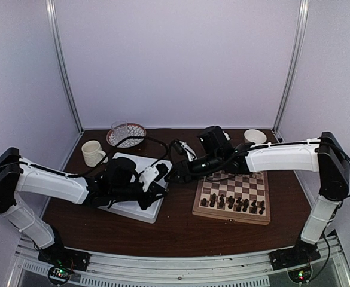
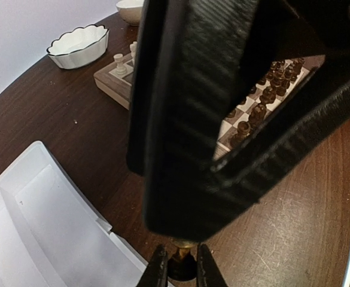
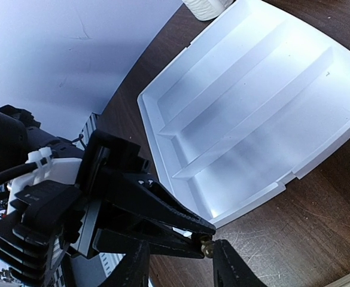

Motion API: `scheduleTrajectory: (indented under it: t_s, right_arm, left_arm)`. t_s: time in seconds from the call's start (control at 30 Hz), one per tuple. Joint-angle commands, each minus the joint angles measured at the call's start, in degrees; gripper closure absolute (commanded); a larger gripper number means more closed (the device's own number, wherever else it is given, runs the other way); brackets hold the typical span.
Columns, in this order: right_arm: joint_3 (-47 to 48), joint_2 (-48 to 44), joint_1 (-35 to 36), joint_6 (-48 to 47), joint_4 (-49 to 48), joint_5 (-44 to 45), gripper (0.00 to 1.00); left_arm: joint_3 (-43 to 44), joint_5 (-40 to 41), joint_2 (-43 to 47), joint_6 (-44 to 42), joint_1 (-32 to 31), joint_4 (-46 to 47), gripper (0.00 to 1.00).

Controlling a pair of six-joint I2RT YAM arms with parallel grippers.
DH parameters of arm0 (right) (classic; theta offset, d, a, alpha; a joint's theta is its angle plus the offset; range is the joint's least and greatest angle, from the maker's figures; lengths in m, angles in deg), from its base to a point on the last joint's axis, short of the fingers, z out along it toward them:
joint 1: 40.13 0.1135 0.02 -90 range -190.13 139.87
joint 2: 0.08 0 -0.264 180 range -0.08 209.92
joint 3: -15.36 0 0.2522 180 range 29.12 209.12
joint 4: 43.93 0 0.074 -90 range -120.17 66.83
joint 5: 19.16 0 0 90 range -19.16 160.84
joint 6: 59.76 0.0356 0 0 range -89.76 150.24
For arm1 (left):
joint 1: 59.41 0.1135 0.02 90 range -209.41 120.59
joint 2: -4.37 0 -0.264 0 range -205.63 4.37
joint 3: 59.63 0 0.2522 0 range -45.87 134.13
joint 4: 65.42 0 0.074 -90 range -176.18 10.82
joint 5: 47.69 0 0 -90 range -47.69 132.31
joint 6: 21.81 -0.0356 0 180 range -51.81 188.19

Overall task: Set up the chess pieces on the board
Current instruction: Pass from the left arm to the right

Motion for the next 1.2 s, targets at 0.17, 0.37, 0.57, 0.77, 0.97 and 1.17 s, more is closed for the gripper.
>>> scheduleTrajectory:
  t_s: [0.17, 0.37, 0.57, 0.77, 0.97, 1.17]
  right_arm:
    - [0.02, 3.23, 0.00, 4.59, -0.60, -0.93, 0.61]
    - [0.50, 4.54, 0.56, 5.73, -2.06, -3.81, 0.64]
    - [0.47, 5.31, 0.76, 7.03, -3.48, -5.36, 0.72]
    - [-0.20, 5.60, 0.82, 8.89, -6.26, -5.96, 0.81]
    - [-0.58, 6.11, 0.80, 10.35, -7.85, -7.01, 0.90]
    - [-1.54, 5.29, -0.25, 9.96, -8.01, -5.82, 0.96]
  left_arm:
    - [-1.41, 1.74, 2.84, -0.57, 0.07, 5.01, 0.94]
    - [-1.65, 2.09, 3.33, -0.73, 0.02, 5.16, 0.93]
    - [-1.82, 3.10, 3.35, -0.56, 0.01, 5.29, 0.93]
    - [-1.91, 4.80, 3.77, -0.13, 0.04, 5.27, 0.93]
    - [-1.83, 5.70, 3.80, -0.06, -0.01, 5.01, 0.90]
    - [-1.87, 6.02, 4.09, 0.29, 0.04, 5.00, 0.76]
